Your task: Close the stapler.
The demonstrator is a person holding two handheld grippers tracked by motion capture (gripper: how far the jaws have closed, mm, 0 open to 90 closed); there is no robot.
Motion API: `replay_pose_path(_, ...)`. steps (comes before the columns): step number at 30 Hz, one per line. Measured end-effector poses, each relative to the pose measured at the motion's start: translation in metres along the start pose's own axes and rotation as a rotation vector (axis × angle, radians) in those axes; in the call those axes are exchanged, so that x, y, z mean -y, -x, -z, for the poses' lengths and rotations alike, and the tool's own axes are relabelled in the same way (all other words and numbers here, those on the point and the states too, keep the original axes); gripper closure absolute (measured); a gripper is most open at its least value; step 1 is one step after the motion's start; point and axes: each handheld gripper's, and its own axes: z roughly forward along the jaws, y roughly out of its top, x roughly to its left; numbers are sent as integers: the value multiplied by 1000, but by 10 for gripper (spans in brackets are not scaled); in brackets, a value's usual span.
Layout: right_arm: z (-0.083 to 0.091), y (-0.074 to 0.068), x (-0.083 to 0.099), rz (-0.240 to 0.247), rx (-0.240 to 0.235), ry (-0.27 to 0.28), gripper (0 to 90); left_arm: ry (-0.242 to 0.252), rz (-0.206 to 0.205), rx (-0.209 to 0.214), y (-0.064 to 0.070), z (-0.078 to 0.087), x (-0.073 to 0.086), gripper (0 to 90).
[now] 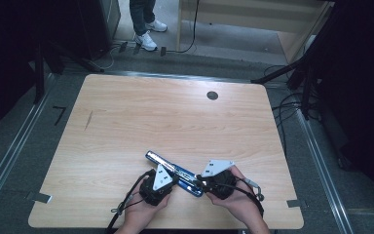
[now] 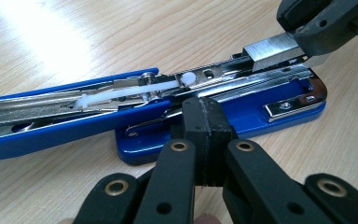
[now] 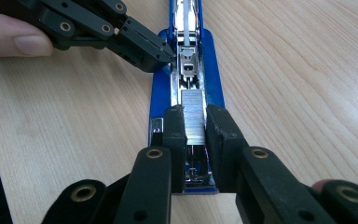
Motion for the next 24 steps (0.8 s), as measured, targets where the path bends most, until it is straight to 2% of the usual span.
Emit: replay_pose_path(24,-3,1,1,-11,-6,-7,791,0,1,-1,0,0,0,900)
